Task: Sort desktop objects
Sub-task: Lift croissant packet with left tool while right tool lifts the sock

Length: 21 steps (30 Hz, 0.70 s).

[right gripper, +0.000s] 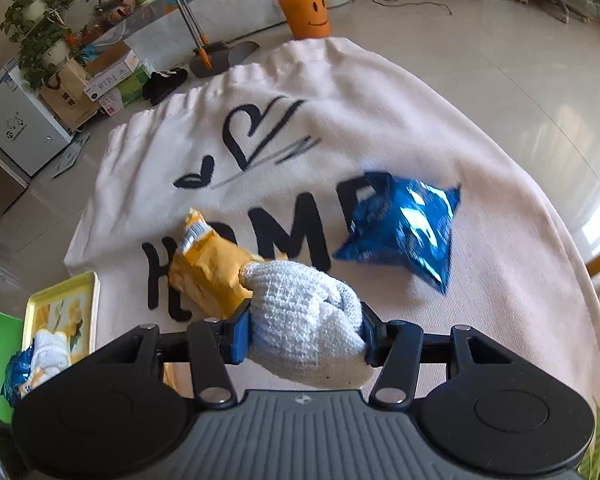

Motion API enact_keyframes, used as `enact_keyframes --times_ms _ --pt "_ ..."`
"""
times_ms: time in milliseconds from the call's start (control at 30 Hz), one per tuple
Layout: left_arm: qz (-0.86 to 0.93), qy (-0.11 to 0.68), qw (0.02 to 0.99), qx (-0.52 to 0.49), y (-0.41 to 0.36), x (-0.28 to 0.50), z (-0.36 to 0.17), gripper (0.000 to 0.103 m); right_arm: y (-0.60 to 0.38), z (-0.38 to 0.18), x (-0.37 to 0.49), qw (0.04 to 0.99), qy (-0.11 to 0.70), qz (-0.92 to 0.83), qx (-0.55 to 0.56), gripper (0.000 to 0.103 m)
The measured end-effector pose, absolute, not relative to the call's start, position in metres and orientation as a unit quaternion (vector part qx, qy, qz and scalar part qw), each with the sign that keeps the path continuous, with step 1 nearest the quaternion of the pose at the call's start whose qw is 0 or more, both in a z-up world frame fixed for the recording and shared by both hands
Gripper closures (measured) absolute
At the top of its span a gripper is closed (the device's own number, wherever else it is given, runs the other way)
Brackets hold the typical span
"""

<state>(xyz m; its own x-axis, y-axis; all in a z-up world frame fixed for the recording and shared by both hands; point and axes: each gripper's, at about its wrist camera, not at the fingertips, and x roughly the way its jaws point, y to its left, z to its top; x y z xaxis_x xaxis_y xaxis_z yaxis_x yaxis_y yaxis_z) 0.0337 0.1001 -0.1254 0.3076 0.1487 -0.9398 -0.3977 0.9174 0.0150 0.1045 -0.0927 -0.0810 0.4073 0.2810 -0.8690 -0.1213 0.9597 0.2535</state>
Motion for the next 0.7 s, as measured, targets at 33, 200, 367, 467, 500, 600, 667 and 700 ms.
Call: enact_keyframes --times_ms 33,200,367,467,500,600,667,700 --pt "0.168 0.563 0.802 -0.109 0.100 0.033 -0.125 0.001 -0.098 -0.086 0.098 0.830 0.541 0.109 0.083 0.050" --pt "0.163 0.566 0.801 -0.106 0.101 0.030 -0.125 0.001 -0.107 -0.105 0.085 0.817 0.563 0.079 0.092 0.050" --pt "0.154 0.570 0.801 -0.099 0.101 0.030 -0.126 0.000 -0.105 -0.116 0.087 0.818 0.564 0.077 0.084 0.050" --pt "0.153 0.572 0.800 -0.100 0.102 0.032 -0.127 0.000 -0.103 -0.120 0.087 0.814 0.569 0.080 0.086 0.049" --pt "0.153 0.572 0.800 -0.099 0.102 0.032 -0.127 0.000 -0.102 -0.121 0.088 0.813 0.570 0.080 0.084 0.048" --pt "0.147 0.572 0.801 -0.095 0.101 0.032 -0.127 0.000 -0.101 -0.125 0.088 0.811 0.574 0.077 0.083 0.043" --pt "0.143 0.573 0.801 -0.093 0.101 0.032 -0.127 0.000 -0.102 -0.126 0.089 0.807 0.578 0.077 0.088 0.036" --pt "0.141 0.574 0.801 -0.092 0.102 0.032 -0.127 0.000 -0.103 -0.126 0.089 0.806 0.581 0.076 0.088 0.035"
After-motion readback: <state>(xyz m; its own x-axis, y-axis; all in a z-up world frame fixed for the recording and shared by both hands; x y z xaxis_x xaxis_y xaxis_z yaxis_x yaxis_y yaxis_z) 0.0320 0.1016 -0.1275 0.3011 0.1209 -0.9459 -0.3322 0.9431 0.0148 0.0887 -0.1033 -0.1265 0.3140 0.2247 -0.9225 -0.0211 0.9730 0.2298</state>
